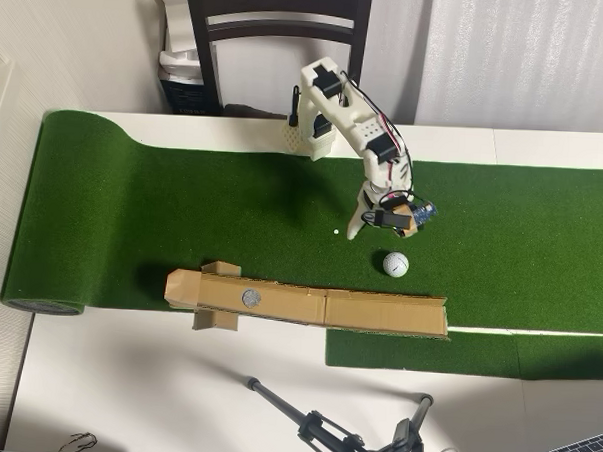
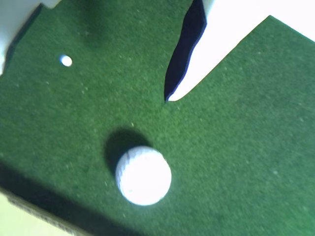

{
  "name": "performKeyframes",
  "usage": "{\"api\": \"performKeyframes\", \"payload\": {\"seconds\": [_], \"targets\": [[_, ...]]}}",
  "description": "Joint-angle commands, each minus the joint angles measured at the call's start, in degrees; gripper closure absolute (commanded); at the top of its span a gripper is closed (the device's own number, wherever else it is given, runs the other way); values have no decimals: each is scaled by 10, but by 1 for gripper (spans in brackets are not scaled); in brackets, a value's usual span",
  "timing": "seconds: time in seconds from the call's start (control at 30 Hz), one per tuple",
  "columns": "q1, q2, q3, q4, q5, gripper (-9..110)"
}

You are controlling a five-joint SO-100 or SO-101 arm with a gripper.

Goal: Pick up the golf ball and place it on the gray mark at the back.

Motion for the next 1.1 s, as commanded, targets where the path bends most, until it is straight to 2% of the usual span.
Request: {"api": "performKeyframes", "payload": {"seconds": [0.0, 0.47, 1.07], "targets": [[-12, -10, -106, 16, 4, 48], [-35, -150, -247, 59, 8, 48], [-60, -268, -340, 62, 9, 48]]}}
